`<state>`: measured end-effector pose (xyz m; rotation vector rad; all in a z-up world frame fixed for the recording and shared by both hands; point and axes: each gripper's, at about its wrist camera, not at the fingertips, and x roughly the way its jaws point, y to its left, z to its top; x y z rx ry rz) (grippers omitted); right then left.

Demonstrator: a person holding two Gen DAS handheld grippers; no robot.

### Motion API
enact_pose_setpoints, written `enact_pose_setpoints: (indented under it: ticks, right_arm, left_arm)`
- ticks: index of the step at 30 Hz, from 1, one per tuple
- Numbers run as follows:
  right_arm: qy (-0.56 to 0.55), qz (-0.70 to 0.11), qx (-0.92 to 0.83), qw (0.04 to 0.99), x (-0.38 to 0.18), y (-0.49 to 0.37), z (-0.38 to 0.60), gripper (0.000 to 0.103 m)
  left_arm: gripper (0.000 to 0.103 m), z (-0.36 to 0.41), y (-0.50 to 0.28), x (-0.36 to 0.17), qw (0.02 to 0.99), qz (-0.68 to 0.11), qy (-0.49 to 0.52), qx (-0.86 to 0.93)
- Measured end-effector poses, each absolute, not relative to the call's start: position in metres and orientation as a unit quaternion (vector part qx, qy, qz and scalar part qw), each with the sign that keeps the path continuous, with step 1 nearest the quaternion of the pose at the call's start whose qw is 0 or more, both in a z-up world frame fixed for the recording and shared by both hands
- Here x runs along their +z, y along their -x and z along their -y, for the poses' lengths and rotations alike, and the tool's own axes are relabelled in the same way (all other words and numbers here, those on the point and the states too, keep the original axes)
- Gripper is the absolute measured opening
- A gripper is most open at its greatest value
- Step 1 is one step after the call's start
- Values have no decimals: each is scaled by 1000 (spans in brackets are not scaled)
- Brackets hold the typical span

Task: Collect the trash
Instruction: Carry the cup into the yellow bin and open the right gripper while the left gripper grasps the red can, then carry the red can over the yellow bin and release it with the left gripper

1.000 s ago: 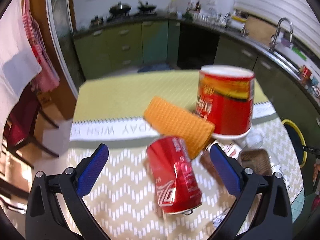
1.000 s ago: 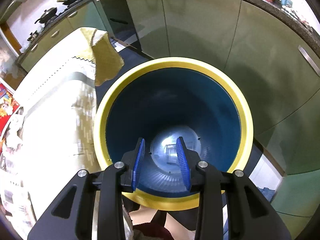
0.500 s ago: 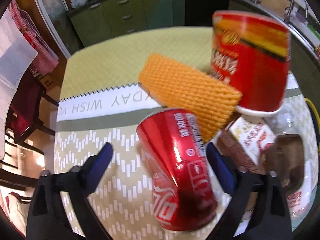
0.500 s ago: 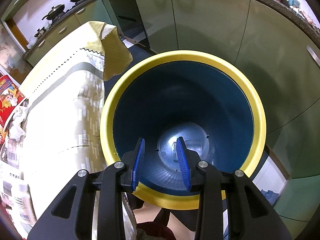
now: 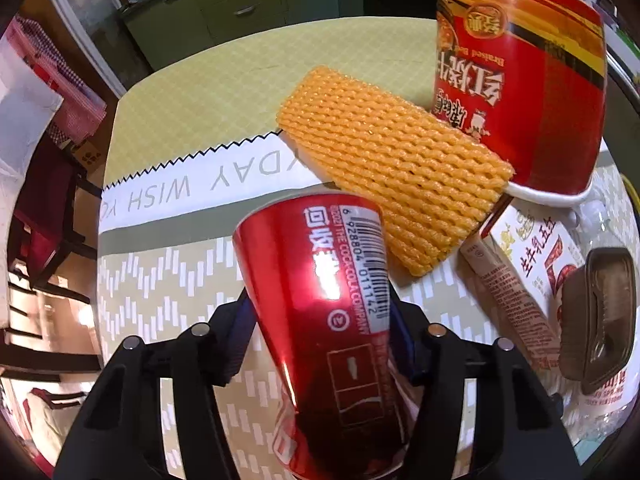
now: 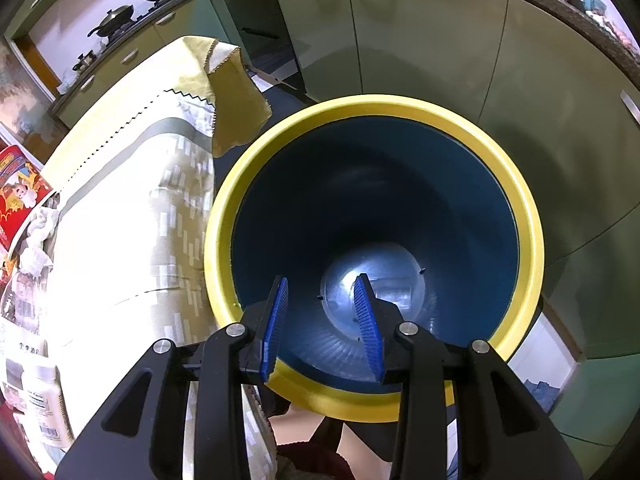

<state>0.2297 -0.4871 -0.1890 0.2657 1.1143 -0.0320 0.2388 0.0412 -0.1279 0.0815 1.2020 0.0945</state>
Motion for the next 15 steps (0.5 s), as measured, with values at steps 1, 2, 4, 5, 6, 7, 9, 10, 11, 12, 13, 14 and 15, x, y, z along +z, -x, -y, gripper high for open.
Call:
enact_pose_setpoints:
  ticks: [1,2,4,5,6,7,9,10,11,12,13,14,15]
  right_arm:
    - [-126,-527,-14,841,-189,-230,486,35]
    - [-126,-526,-14,841,-188,-229,486,35]
    - [-126,-526,-13,841,-188,-228,485,35]
    - [-127,-525,-13,841,-187,-228,485,35]
    - [-127,-525,-13,842,-187,-228,485,35]
    - [-128,-524,-13,842,-187,-226,486,35]
    - [-129,-522,-13,843,-185,-224,487,35]
    - [-130,-520,-13,844,-184,-223,488,35]
    - [-133,-518,-13,845,-182,-220,489,35]
    - [-135,-516,-14,846,-181,-219,490,35]
    - [-136,-514,-14,847,-180,-218,491,35]
    - [-137,-511,-14,848,-179,-216,492,35]
    - [-139,-510,-14,849,-179,-214,493,35]
  left_arm:
    - [56,-40,-238,-126,823,-565,-42,42]
    - [56,-40,-236,-126,824,-564,-43,41]
    - [56,-41,-231,-123,827,-559,-44,38]
    - [56,-43,-229,-120,829,-556,-43,37]
    - [55,-44,-226,-117,833,-551,-42,37]
    - [55,-44,-220,-110,837,-544,-42,37]
    - [55,-45,-209,-96,847,-529,-40,37]
    - [55,-46,-204,-89,852,-522,-41,35]
    - [55,-45,-199,-81,856,-514,-43,33]
    - [55,-43,-193,-72,861,-505,-45,30]
    - [54,-40,-189,-62,867,-496,-48,26]
    - [54,-38,-185,-54,871,-488,-50,23]
    - [54,-34,-182,-47,875,-481,-53,21]
